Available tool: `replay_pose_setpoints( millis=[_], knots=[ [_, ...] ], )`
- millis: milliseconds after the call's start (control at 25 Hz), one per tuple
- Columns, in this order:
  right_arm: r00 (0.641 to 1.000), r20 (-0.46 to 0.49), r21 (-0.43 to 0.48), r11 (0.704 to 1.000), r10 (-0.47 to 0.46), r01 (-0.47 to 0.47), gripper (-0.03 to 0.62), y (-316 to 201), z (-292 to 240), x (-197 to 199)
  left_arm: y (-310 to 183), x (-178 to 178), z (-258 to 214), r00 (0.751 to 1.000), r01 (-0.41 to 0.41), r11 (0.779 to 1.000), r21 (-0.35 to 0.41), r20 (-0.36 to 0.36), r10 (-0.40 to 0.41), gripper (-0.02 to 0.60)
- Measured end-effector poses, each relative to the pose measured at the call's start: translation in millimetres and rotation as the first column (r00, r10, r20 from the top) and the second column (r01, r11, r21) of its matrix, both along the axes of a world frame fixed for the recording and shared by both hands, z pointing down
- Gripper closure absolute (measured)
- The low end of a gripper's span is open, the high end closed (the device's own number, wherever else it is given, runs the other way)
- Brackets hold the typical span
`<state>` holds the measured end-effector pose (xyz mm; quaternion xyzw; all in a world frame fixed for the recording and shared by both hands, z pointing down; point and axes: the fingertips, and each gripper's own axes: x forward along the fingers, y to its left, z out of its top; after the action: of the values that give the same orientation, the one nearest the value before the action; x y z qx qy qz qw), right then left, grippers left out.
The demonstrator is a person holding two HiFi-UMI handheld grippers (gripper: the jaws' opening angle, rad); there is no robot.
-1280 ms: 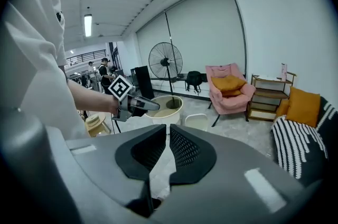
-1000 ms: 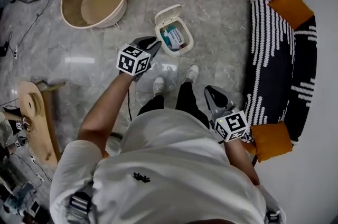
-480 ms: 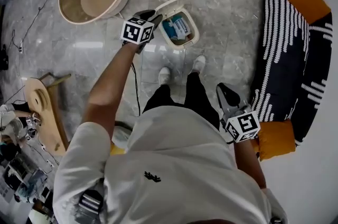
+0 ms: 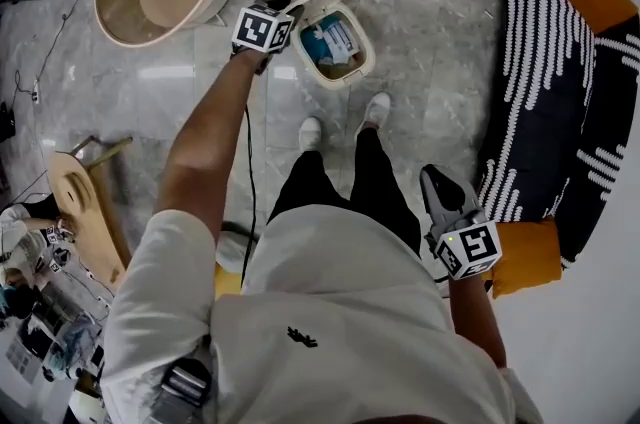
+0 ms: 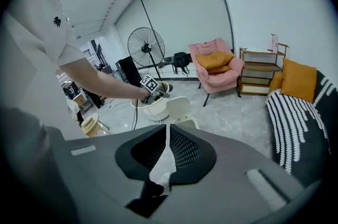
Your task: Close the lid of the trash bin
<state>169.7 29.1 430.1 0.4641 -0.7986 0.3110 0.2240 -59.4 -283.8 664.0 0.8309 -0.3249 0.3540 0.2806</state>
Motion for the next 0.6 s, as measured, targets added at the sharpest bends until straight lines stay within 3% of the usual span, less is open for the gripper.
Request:
replay_pose_setpoints(
  millis=[240,600],
  knots=[
    [1.0,0.004,-0.018,1.0,0.013,-0.013,0.574,-5.8,6.3,7.6,-4.5,-0.7,25.8,0.998,-0.005,0.999,-0.034,0.061,0.007,0.431],
    [1.0,0.011,-0.034,0.999,0.014,-0.014,0.573,-12.2,13.3,8.8,-5.3,-0.1,36.1,0.996,-0.014,0.999,-0.04,0.085,0.018,0.431]
  ],
)
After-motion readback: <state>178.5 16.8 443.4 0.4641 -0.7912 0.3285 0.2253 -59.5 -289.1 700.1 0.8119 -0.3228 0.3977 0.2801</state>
